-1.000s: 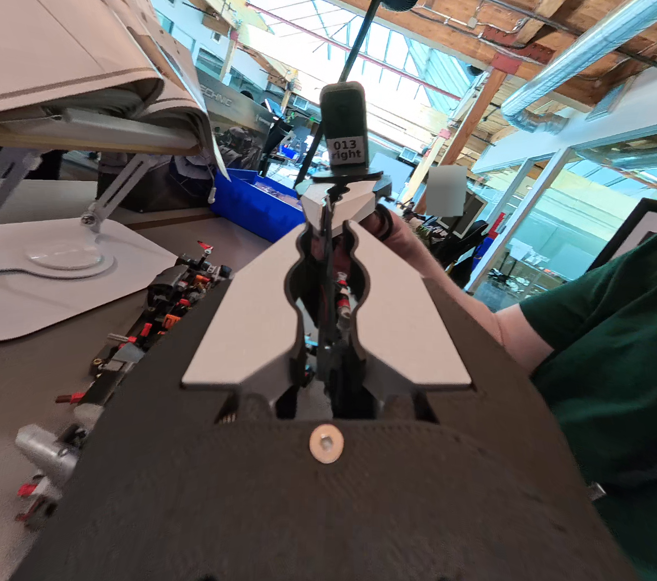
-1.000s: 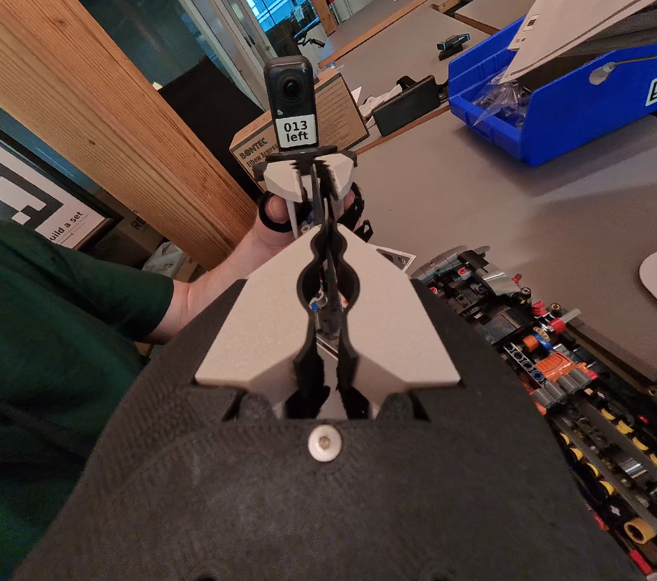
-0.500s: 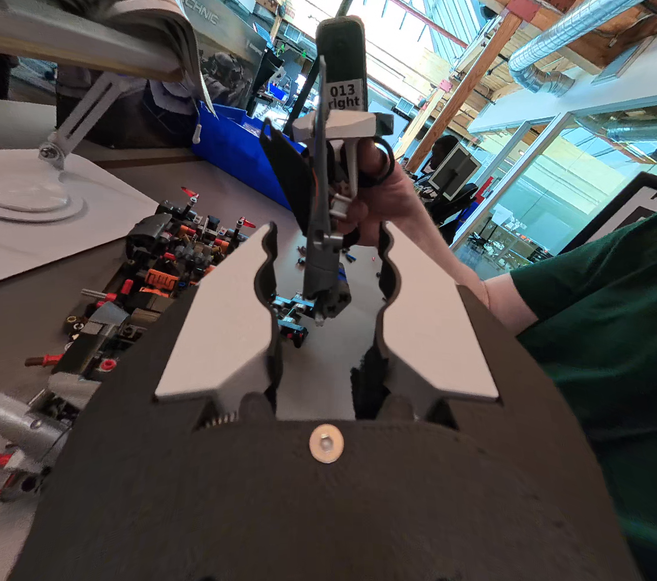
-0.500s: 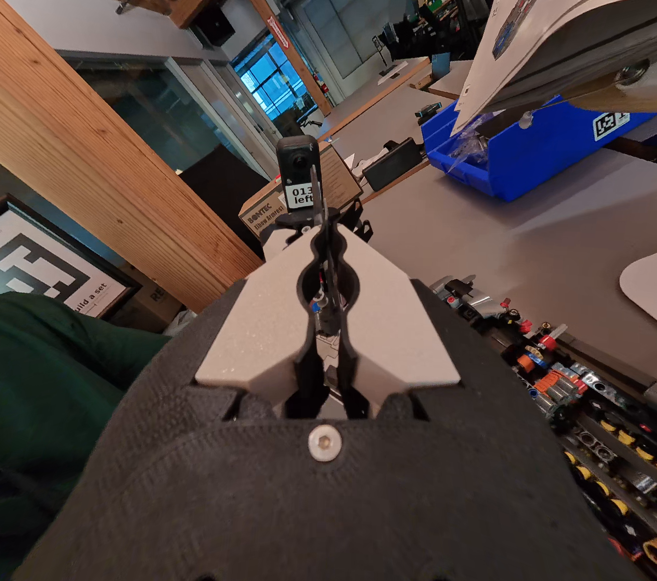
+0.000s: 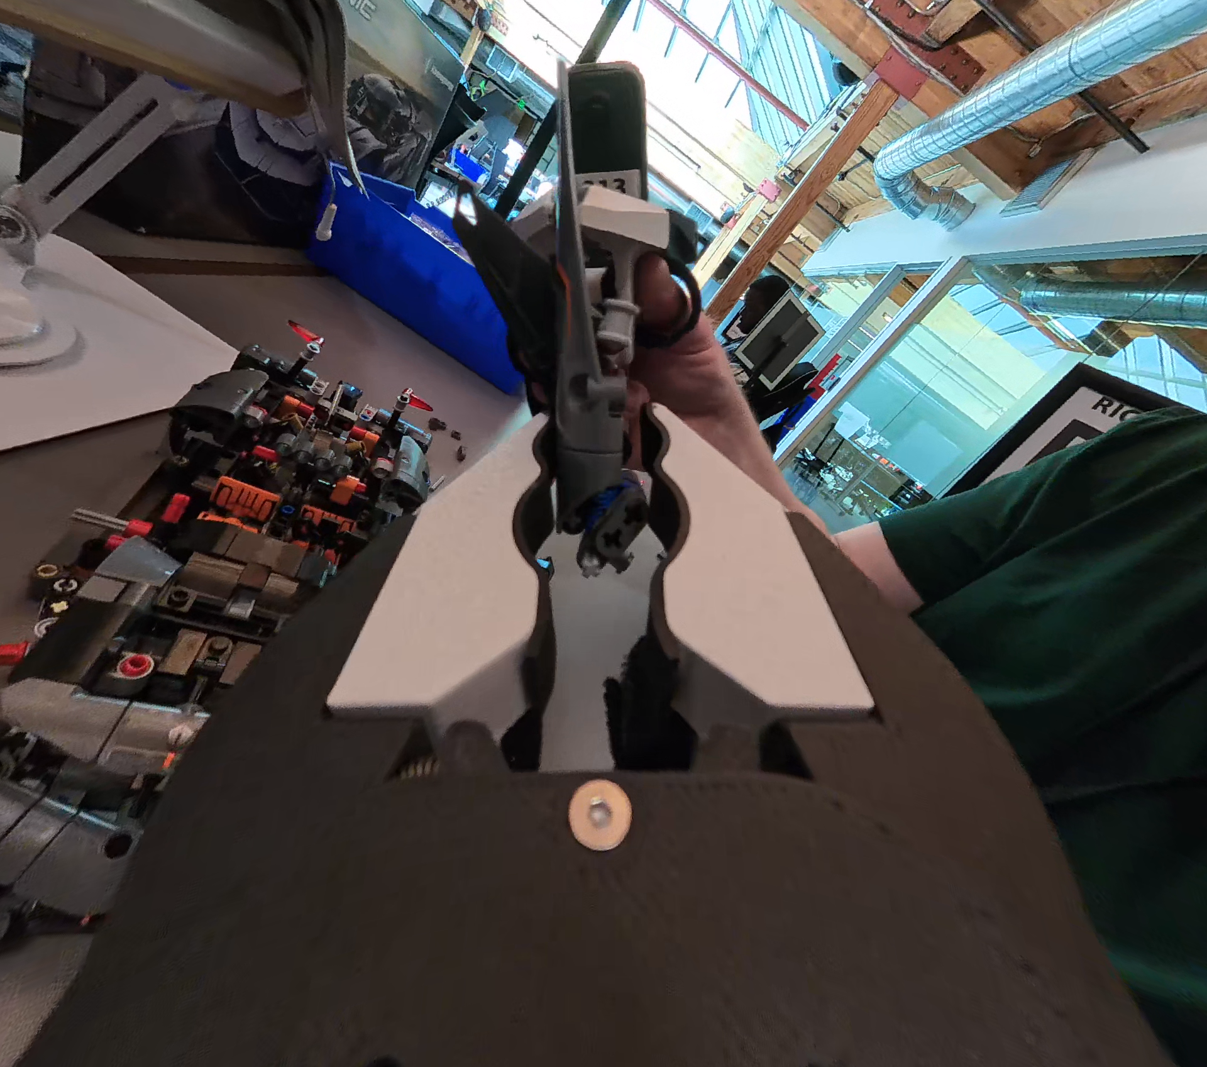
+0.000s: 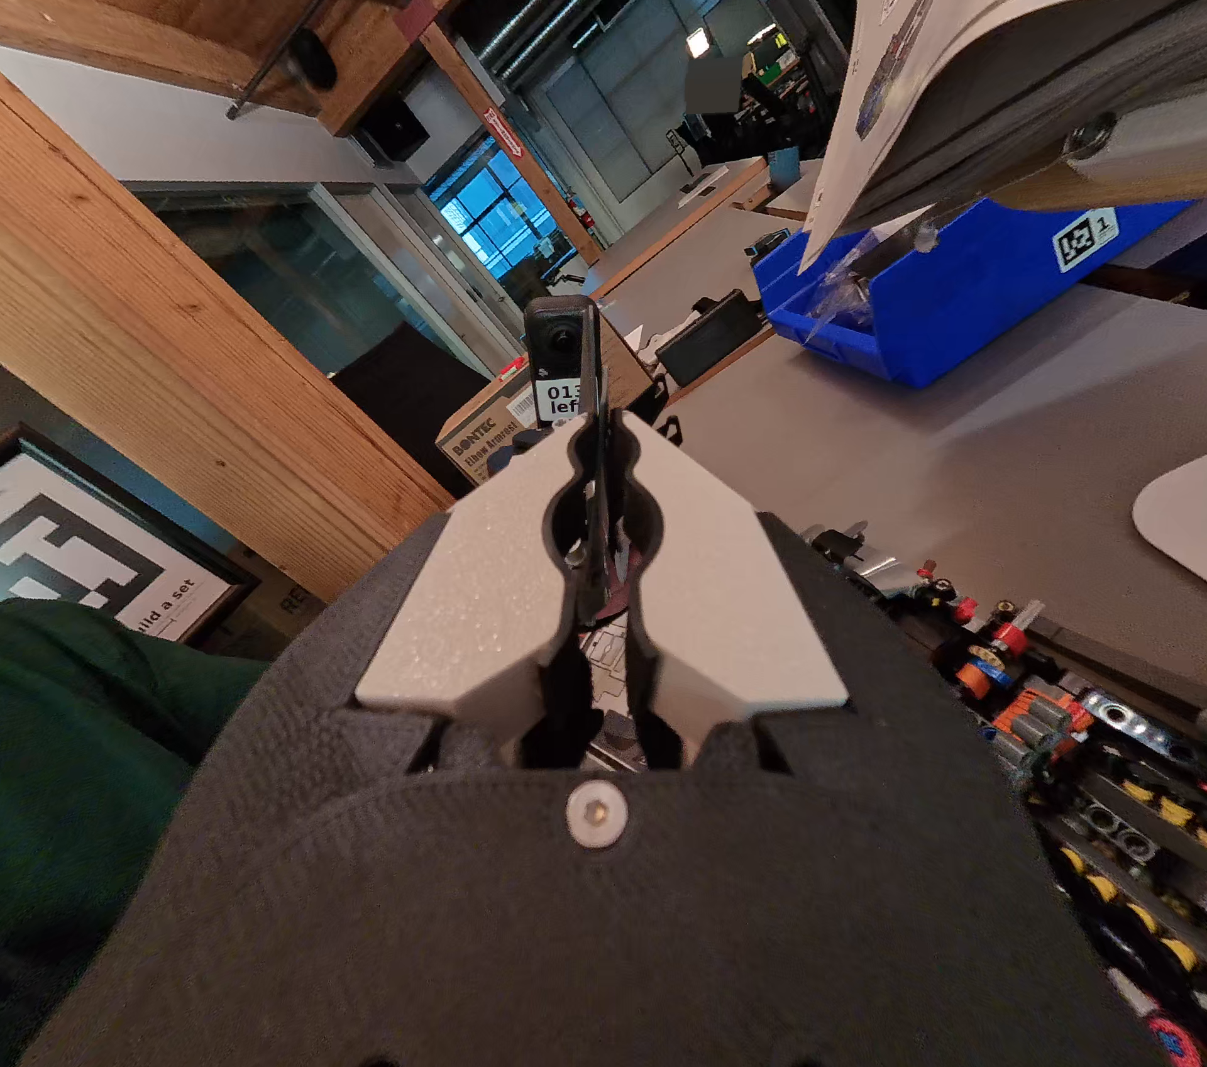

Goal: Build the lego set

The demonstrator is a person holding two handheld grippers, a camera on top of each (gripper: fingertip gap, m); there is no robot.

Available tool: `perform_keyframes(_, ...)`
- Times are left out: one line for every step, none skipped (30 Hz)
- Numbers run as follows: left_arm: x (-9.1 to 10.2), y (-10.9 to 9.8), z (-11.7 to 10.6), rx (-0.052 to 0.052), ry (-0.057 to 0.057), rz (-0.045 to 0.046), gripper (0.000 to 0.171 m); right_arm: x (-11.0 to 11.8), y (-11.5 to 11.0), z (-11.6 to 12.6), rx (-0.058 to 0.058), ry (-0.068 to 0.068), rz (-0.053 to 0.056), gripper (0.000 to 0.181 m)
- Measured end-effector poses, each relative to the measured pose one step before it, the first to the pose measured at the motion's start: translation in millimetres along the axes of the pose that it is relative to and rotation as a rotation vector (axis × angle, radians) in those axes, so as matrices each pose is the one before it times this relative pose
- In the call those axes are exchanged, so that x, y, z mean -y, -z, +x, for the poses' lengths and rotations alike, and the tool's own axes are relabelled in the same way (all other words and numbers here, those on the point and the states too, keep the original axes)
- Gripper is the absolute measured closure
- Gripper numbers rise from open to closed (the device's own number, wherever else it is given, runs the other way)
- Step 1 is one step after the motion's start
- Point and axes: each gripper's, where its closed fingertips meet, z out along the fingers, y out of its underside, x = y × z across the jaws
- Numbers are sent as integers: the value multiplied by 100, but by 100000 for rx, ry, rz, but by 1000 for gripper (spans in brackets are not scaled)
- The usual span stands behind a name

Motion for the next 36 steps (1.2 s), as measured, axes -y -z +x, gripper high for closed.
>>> perform_keyframes(-23,35,5,-516,901,11,150,116,53,-73,-842,1228,44,176)
perform_keyframes(-41,15,82,-904,857,-212,151,143,62,-175,-136,1097,10,173)
perform_keyframes(7,27,-77,234,501,210,151,132,70,-114,-731,1575,-233,172)
perform_keyframes(-17,32,-138,729,343,-111,152,161,65,-51,-1106,1519,-119,171)
perform_keyframes(-67,10,-4,-64,112,-476,152,103,40,-90,-432,790,-431,172)
perform_keyframes(-31,-17,72,-524,183,-175,153,-35,-3,-151,290,612,-1278,175)
perform_keyframes(-21,-12,-31,147,248,-15,153,-132,-35,-79,-262,1212,-1647,180)
perform_keyframes(-84,-19,-51,184,323,-439,153,-146,-7,87,-1268,1255,-1475,181)
perform_keyframes(-77,-21,-12,-38,180,-392,153,-29,-6,23,-727,678,-481,181)
perform_keyframes(60,13,32,-274,55,415,153,25,21,-77,490,-304,203,181)
perform_keyframes(100,48,77,-579,231,591,152,15,33,-23,298,-549,434,181)
perform_keyframes(89,35,63,-386,130,459,152,-13,47,56,-158,-397,461,181)
perform_keyframes(49,36,-36,256,-106,311,152,-44,39,20,204,-836,365,181)
perform_keyframes(82,49,-38,294,-176,557,151,-11,45,15,185,-637,611,181)
perform_keyframes(104,36,-10,-57,181,652,151,-29,34,33,-99,-368,592,181)
perform_keyframes(113,58,-36,49,224,773,151,-30,49,42,-249,-298,489,181)
perform_keyframes(128,46,-33,40,79,856,151,-17,37,-27,51,-360,689,181)
perform_keyframes(109,44,32,-269,40,685,151,17,49,-51,108,-368,826,181)
perform_keyframes(91,18,39,-231,-86,540,151,9,41,-25,-173,-62,765,181)
perform_keyframes(48,17,-11,197,-299,307,151,-28,32,-44,-42,26,377,181)
perform_keyframes(177,54,5,102,-227,1067,151,-18,69,4,-444,54,472,181)
perform_keyframes(270,91,117,-717,72,1641,151,-3,55,-22,-465,378,744,181)
perform_keyframes(312,117,116,-737,288,1819,151,-76,22,-99,163,-89,298,181)
perform_keyframes(208,143,-6,47,74,1184,151,-108,-16,-103,403,-455,0,181)
perform_keyframes(130,118,-108,854,-415,623,152,-124,-41,-39,-17,-214,-36,181)
perform_keyframes(56,94,-65,534,-404,116,153,-72,-38,-41,-73,207,93,181)
perform_keyframes(-1,65,-27,244,-238,-90,153,-65,-14,-54,74,133,-103,181)
perform_keyframes(66,55,-33,330,-206,366,154,-31,14,13,-532,530,-257,181)
perform_keyframes(3,-2,-29,423,-481,9,154,41,48,16,-1440,2019,-156,181)
perform_keyframes(-105,-21,-3,311,-677,-762,154,124,164,72,-2281,2311,-216,176)
perform_keyframes(-10,47,34,40,-380,-315,154,227,327,-55,-1444,1401,-200,169)
perform_keyframes(118,118,10,49,-114,413,154,276,496,-221,-859,1806,-324,164)
perform_keyframes(167,176,-27,236,105,657,154,-43,571,-212,-1569,3317,-2394,162)
perform_keyframes(102,177,-138,929,-49,306,154,-428,690,-22,-3064,4335,-4509,160)
perform_keyframes(57,176,-213,1733,-546,-196,154,-741,754,-31,-2752,5242,-5737,156)
perform_keyframes(-5,120,-116,1192,-757,-545,154,-1017,747,-175,-1368,5141,-6236,149)
